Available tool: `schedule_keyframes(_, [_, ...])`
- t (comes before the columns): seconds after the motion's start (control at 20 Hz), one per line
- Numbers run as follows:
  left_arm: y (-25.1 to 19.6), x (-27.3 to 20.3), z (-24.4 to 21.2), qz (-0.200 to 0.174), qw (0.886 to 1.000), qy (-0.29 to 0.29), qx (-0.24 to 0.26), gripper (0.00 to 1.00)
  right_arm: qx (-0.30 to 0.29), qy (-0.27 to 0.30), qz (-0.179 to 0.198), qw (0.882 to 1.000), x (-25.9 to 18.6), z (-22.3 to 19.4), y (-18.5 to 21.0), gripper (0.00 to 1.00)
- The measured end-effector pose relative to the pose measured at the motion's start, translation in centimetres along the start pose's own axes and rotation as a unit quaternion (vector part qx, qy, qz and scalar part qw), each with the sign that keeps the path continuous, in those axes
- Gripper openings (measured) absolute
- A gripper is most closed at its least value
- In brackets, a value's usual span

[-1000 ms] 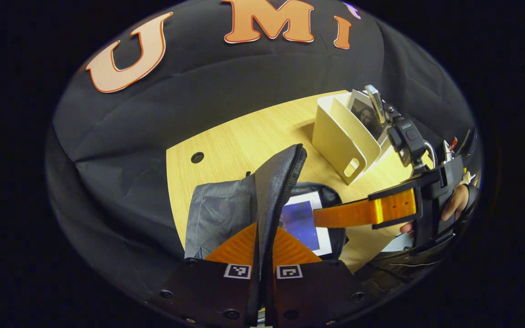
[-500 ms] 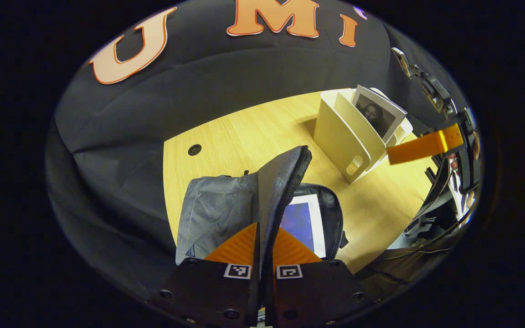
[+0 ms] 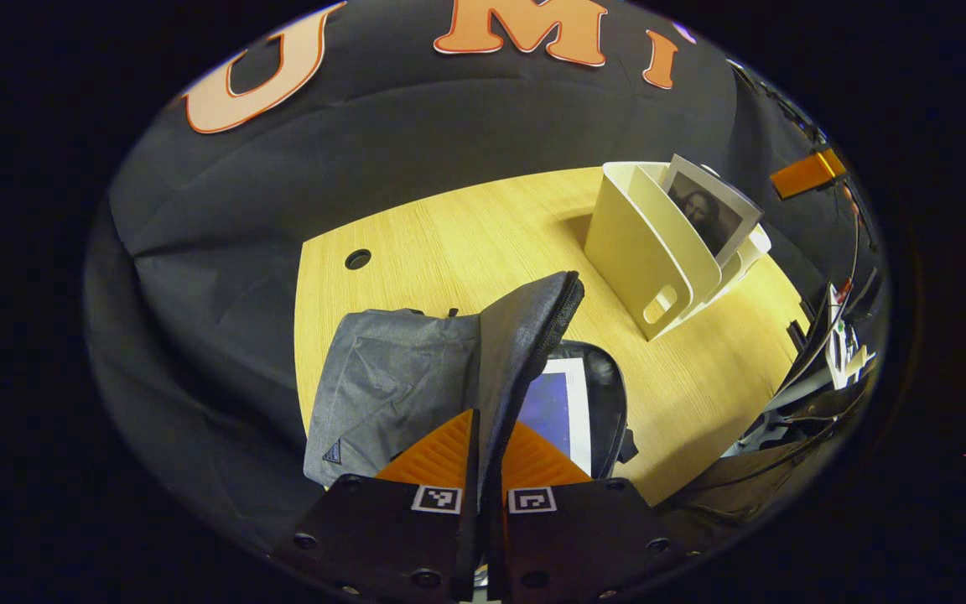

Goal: Open the schoolbag, grab two books from the bookshelf and put them into the schoolbag.

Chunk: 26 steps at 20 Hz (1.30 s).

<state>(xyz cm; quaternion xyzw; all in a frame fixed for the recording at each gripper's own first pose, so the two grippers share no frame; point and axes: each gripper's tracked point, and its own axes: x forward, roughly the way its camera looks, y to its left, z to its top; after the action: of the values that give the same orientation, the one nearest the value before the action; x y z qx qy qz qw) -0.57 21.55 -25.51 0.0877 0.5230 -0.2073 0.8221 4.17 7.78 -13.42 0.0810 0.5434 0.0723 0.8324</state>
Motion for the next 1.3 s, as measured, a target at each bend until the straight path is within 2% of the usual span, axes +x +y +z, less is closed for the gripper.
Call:
schedule_keyframes(0.2, [-0.1, -0.1, -0.3, 0.009, 1.0, -0.001, -0.012, 0.06, -0.02, 0.016, -0.018, 1.0, 1.6, 2.1, -1.8, 0.96])
schedule_keyframes(0.35, [0.2, -0.4, -0.6, 0.022, 1.0, 0.003, -0.017, 0.06, -0.026, 0.048, -0.041, 0.998, 5.4, 3.2, -4.3, 0.94])
schedule_keyframes(0.5, [0.3, -0.6, -1.0, 0.029, 0.999, 0.009, -0.021, 0.06, -0.001, 0.079, -0.047, 0.996, 8.5, 3.2, -5.7, 0.79])
schedule_keyframes(0.65, [0.3, -0.7, -1.3, 0.034, 0.999, 0.017, -0.019, 0.06, 0.001, 0.095, -0.06, 0.994, 10.8, 3.2, -6.5, 0.68])
schedule_keyframes(0.8, [0.0, -0.6, -1.5, 0.037, 0.999, 0.022, -0.012, 0.06, 0.018, 0.119, -0.076, 0.99, 13.4, 2.3, -6.5, 0.43])
schedule_keyframes(0.85, [0.0, -0.6, -1.7, 0.038, 0.999, 0.024, -0.01, 0.06, 0.029, 0.129, -0.072, 0.989, 14.0, 1.8, -6.3, 0.47])
schedule_keyframes(0.9, [-0.1, -0.6, -1.8, 0.038, 0.999, 0.025, -0.01, 0.06, 0.029, 0.138, -0.072, 0.987, 14.1, 1.6, -6.5, 0.39])
schedule_keyframes(1.05, [-0.3, -0.5, -2.0, 0.035, 0.999, 0.025, -0.01, 0.06, 0.03, 0.141, -0.083, 0.986, 13.9, 1.3, -6.7, 0.39])
schedule_keyframes(1.3, [-0.3, -0.2, -2.4, 0.021, 0.999, 0.025, -0.004, 0.06, 0.056, 0.101, -0.068, 0.991, 9.5, 2.2, -6.4, 0.37])
